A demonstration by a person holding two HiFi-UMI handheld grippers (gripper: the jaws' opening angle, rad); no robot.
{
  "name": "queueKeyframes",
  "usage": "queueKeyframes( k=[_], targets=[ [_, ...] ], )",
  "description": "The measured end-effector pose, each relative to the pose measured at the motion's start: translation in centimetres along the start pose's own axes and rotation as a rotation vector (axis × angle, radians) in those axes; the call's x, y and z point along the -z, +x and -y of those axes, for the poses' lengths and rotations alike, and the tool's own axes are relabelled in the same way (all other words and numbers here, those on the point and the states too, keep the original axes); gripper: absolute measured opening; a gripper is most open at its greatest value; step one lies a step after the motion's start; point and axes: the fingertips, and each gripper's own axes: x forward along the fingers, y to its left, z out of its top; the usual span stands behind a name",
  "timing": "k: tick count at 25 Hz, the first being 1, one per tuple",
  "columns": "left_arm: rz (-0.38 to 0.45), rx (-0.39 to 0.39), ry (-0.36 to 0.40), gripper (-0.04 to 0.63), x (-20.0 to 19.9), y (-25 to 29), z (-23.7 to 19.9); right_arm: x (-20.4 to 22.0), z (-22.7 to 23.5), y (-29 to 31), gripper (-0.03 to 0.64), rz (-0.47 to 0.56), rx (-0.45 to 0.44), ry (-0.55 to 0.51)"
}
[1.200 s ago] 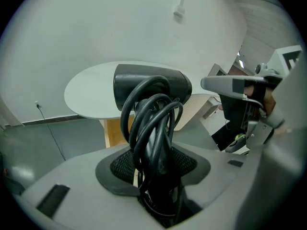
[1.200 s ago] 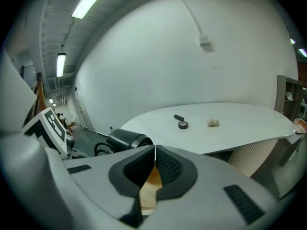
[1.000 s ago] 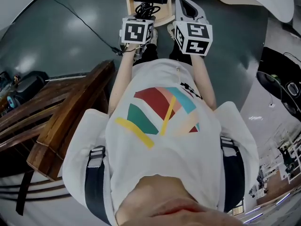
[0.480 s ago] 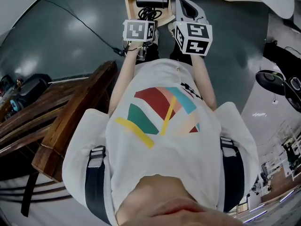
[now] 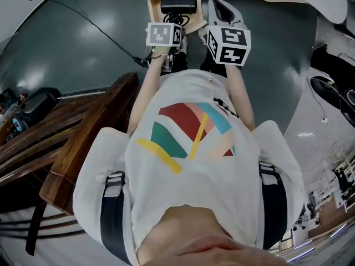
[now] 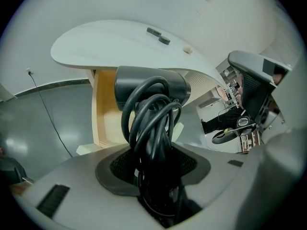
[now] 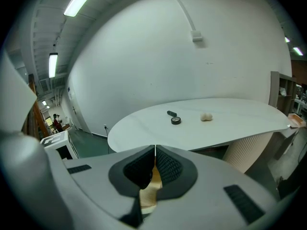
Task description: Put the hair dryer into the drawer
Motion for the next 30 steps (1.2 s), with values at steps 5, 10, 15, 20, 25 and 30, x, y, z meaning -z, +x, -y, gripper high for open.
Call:
queueKeyframes(
  k=[5, 10, 15, 20, 25, 30],
  targets=[
    [-0.028, -0.002, -0.011, 0.198, -0.3, 0.6, -0.3, -0.2, 0.6, 0.3, 0.011, -0.007, 0.006, -0.001],
    [-0.093, -0.038, 0.04, 0.198, -0.4, 1.0, -1.0, -0.5, 1.1, 0.6, 0.011, -0.009, 0.012, -0.001],
    [-0.16, -0.102, 0.136, 0.198, -0.9, 1.4, -2.5, -0.6, 1.6, 0.9, 0.011, -0.015, 0.023, 0.007],
    [-0.212, -0.187, 0.287, 0.198, -2.2, 1.8, -4.3, -0.4, 2.1, 1.1, 0.011, -0.024, 0.028, 0.02],
    [-0.255, -0.236, 0.383, 0.198, -2.7, 2.4, -5.3, 0.0, 2.4, 1.2, 0.011, -0.033, 0.03, 0.031],
    [-0.259, -0.272, 0.385, 0.198, -4.4, 3.9, -6.4, 0.3, 2.7, 1.4, 0.011, -0.04, 0.031, 0.041]
  ],
)
